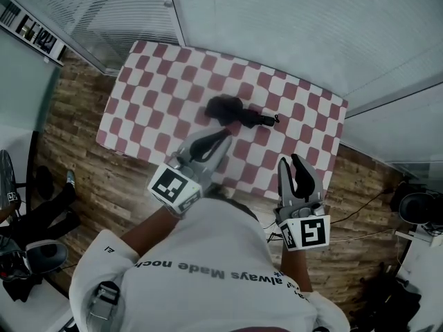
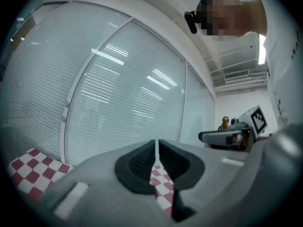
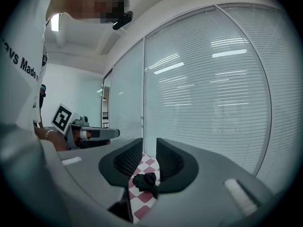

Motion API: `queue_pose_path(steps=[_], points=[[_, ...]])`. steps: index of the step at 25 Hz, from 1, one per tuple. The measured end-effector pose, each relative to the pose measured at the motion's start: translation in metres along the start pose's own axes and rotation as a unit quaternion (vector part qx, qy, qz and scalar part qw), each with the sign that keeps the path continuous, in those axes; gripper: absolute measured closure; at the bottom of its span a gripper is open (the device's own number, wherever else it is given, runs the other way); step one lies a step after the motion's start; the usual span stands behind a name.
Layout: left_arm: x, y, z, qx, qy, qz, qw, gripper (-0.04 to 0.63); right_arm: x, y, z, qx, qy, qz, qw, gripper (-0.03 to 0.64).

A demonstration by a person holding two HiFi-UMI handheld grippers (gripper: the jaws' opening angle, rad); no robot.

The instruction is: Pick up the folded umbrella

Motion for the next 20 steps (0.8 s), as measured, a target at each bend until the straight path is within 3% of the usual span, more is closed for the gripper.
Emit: queue_pose_path(steps=[13,20], points=[[0.002,0.037,-0.061,0.021,-0.019,0.014,0.9995,0.571,0.058,0.034,-0.018,-0.007,-0.019,0.024,1.0,0.526],[0.002,0.039,-0.076,0.017,-0.023,0.016,0.9995,0.571,0.072,0.036,-0.019,-0.009,-0.022,0.026,0.999,0.526]])
Point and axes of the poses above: the fingertips, and each gripper's own axes: x forward along the fingers, z to its right, y out of its top, the point moved 5 cm from there along -x, backward along the fingers, and after that the axes turned 8 degrees about -y, right-handed, at the moved point
